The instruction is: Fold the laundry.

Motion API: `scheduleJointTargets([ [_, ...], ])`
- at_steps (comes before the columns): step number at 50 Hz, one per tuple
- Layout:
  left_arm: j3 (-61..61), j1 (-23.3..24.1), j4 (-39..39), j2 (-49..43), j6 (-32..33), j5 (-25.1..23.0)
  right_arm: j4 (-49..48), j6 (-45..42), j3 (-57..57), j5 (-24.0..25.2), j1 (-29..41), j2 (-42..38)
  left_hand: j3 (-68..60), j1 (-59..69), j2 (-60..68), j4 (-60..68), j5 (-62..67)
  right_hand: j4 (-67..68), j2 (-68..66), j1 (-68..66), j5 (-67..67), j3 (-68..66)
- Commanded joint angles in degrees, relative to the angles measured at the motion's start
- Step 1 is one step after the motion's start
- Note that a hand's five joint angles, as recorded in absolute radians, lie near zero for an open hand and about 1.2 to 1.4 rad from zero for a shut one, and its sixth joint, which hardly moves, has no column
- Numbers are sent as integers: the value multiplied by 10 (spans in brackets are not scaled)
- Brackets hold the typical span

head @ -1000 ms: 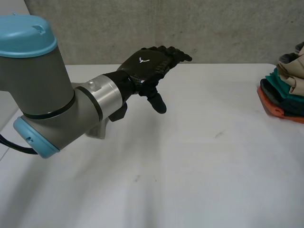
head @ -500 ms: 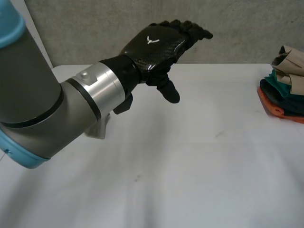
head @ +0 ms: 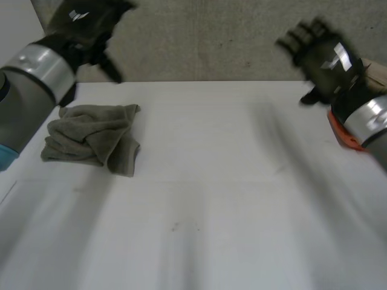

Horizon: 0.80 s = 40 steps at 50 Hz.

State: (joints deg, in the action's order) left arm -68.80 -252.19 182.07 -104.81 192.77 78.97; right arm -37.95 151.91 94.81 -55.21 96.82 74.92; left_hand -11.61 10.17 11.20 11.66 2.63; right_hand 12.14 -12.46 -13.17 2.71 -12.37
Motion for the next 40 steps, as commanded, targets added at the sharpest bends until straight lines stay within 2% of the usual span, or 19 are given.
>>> scheduleJointTargets([
  [1, -7, -115, 1, -153, 171, 0, 107, -92, 92, 5, 21, -7, 9, 5, -5, -9, -19, -21, 25, 32, -27, 24],
  [2, 1, -130, 4, -196, 203, -6, 117, -102, 98, 5, 21, -7, 9, 5, -5, -9, -19, -21, 25, 32, -27, 24],
  [5, 23, -150, 14, -254, 236, -28, 141, -136, 114, 4, 16, -7, 9, 5, -5, -9, -19, -21, 25, 32, -27, 24],
  [6, 38, -160, 23, -285, 244, -50, 146, -139, 117, 4, 15, -8, 9, 5, -5, -9, -19, -21, 25, 32, -27, 24],
  [10, 71, -176, 57, -344, 244, -93, 152, -145, 129, 5, 15, -9, -1, 15, 5, 1, -9, -21, 25, 32, -27, 24],
  [13, 93, -180, 79, -378, 245, -96, 152, -145, 140, 5, 16, -9, -31, 46, 35, 31, 21, -21, 25, 32, -27, 24],
  [15, 108, -178, 94, -400, 243, -95, 152, -145, 143, 5, 16, -9, -244, 258, 248, 243, 234, -21, 25, 32, -27, 24],
  [18, 105, -167, 111, -399, 236, -91, 153, -145, 147, 3, 13, -9, -682, 697, 686, 682, 672, -21, 25, 32, -27, 24],
  [19, 102, -160, 117, -392, 230, -87, 153, -145, 148, 3, 11, -9, -684, 698, 688, 683, 674, -21, 25, 32, -27, 24],
  [24, 36, -87, 152, -281, 143, -61, 152, -144, 153, 3, -2, -5, -684, 698, 688, 683, 674, -21, 25, 32, -27, 24],
  [27, -27, -34, 203, -202, 75, -55, 151, -143, 151, -2, -3, -1, -684, 698, 688, 683, 674, -21, 25, 32, -27, 24],
  [32, -78, 61, 225, -120, -17, -45, 153, -138, 141, -41, -3, 8, -684, 698, 688, 683, 674, -21, 25, 32, -27, 24],
  [33, -90, 93, 222, -103, -40, -43, 153, -133, 139, -50, -3, 11, -684, 698, 688, 683, 674, -21, 25, 32, -27, 24],
  [37, -100, 161, 201, -121, -61, -38, 154, -101, 128, -84, -3, 13, -684, 698, 688, 683, 674, -21, 25, 32, -27, 24],
  [40, -93, 190, 181, -159, -62, -37, 156, -67, 118, -99, -4, 12, -684, 698, 688, 683, 674, -21, 25, 32, -27, 24],
])
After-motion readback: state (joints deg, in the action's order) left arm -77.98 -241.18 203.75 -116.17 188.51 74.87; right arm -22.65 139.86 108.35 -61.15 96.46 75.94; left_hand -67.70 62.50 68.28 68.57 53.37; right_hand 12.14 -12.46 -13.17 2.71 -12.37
